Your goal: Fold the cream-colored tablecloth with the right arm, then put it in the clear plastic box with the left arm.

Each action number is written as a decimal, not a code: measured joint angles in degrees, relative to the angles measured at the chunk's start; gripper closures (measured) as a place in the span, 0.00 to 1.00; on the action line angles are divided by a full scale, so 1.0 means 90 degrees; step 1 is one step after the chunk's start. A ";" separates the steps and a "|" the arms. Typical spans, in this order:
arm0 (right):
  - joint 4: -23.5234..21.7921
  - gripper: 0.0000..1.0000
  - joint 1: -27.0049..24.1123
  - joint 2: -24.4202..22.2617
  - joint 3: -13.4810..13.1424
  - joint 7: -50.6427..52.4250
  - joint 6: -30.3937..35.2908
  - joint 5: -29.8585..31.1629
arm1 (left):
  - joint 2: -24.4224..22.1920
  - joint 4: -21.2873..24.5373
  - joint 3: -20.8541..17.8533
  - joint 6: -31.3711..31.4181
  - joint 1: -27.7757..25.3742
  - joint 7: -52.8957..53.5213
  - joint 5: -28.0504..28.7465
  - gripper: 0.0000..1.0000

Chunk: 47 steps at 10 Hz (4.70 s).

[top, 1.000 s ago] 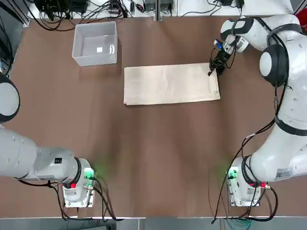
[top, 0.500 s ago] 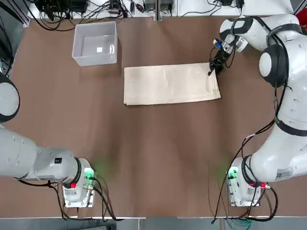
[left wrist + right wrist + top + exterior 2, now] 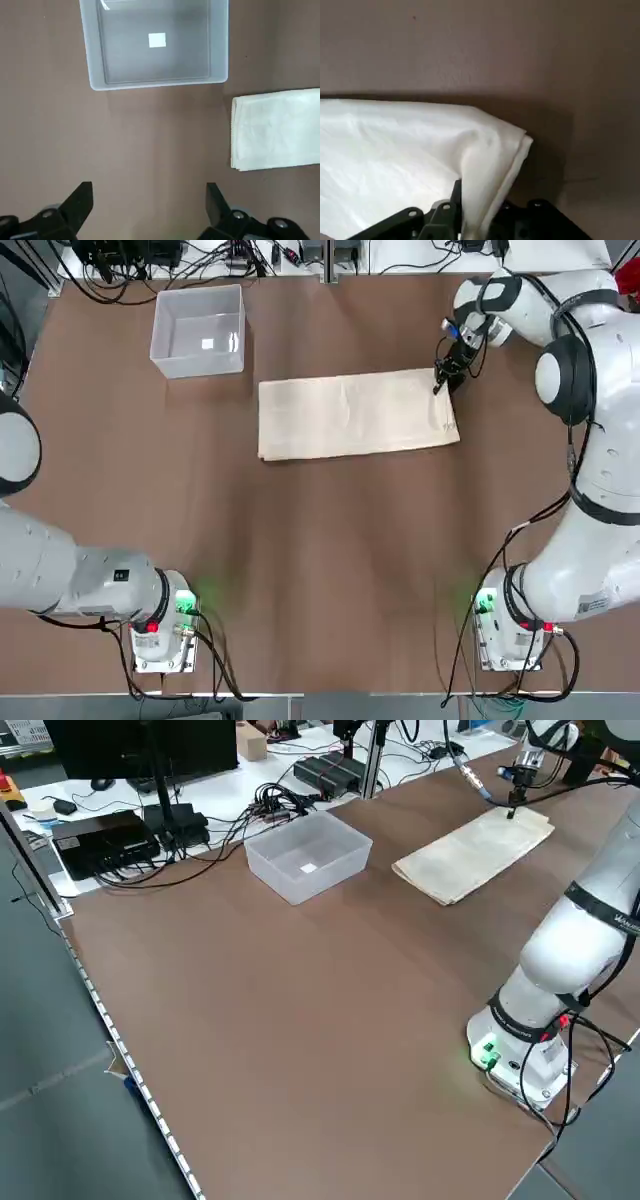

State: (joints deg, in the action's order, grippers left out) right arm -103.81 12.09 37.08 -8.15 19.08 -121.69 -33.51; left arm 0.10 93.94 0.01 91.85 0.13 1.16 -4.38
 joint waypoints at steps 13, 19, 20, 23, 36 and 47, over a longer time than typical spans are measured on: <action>-0.0274 0.92 0.0373 -0.1659 -0.0047 -0.1913 0.0807 0.0315 | 0.0002 0.0006 0.0057 0.0018 -0.0001 0.0000 0.0000 0.00; -0.0284 0.92 0.0662 -0.2280 -0.0040 -0.3059 0.1443 0.0409 | 0.0005 0.0034 0.0070 0.0018 0.0003 0.0000 0.0000 0.00; -0.0283 0.92 0.0792 -0.2306 -0.0037 -0.3309 0.1438 0.0425 | 0.0004 0.0035 0.0071 0.0018 0.0003 0.0000 0.0000 0.00; -0.0197 0.92 0.1209 -0.2334 -0.0032 -0.4191 0.1398 0.0527 | 0.0005 0.0037 0.0072 0.0018 0.0004 0.0000 0.0000 0.00; 0.0683 0.92 0.2596 -0.2331 -0.0002 -0.6886 0.1023 0.0558 | 0.0004 0.0039 0.0072 0.0018 0.0001 0.0000 0.0000 0.00; 0.1373 0.92 0.3312 -0.1331 0.0015 -0.7835 -0.0020 0.0326 | 0.0004 0.0039 0.0072 0.0023 -0.0001 0.0000 0.0000 0.00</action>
State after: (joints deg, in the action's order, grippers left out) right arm -91.45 41.90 25.10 -8.02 -51.44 -121.86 -30.58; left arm 0.14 94.29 0.65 92.05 0.12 1.16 -4.38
